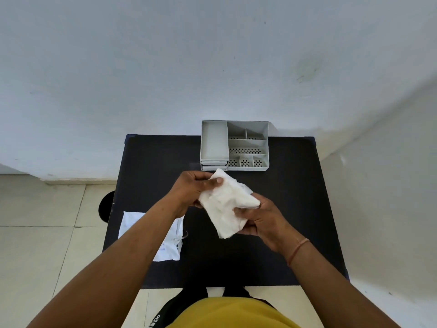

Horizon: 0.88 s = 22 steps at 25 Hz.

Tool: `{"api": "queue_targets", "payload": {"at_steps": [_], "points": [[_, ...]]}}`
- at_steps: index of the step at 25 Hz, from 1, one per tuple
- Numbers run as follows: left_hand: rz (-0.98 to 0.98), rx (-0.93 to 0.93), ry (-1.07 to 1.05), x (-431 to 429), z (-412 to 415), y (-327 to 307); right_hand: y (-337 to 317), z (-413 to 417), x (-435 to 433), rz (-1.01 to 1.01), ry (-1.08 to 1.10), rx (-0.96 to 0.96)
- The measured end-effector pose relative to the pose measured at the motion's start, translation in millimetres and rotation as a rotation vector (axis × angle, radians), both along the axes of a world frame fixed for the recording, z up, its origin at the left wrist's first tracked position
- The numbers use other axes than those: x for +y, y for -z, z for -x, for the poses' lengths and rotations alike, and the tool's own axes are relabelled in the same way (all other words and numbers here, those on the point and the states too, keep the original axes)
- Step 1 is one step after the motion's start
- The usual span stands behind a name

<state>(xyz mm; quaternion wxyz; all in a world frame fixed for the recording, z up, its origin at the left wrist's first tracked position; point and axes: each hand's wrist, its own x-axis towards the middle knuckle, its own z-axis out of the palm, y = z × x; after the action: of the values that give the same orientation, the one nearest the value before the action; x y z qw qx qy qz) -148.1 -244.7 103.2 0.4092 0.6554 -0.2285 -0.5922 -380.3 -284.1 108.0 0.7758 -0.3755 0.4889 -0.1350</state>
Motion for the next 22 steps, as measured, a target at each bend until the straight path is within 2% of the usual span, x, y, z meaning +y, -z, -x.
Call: {"api": "queue_targets", "payload": {"at_steps": [4,9,11,13,15,19,22], "points": [[-0.069,0.169,0.001,0,-14,3,6,-15,12,-0.056,0.089,-0.025],[-0.041,0.059,0.085,-3,-30,7,6,-34,24,-0.134,0.139,-0.058],[-0.02,0.17,0.064,-7,-35,5,7,-42,28,-0.171,0.244,-0.1],[-0.042,0.396,0.0,-9,-39,5,7,-52,31,-0.236,0.396,-0.185],[-0.051,0.526,-0.028,-7,-39,10,7,-62,33,-0.292,0.535,-0.263],[-0.026,0.571,0.069,7,-29,21,8,-79,43,-0.32,0.645,-0.311],[-0.09,0.478,0.012,6,-18,18,11,-89,57,-0.263,0.635,-0.256]]}}
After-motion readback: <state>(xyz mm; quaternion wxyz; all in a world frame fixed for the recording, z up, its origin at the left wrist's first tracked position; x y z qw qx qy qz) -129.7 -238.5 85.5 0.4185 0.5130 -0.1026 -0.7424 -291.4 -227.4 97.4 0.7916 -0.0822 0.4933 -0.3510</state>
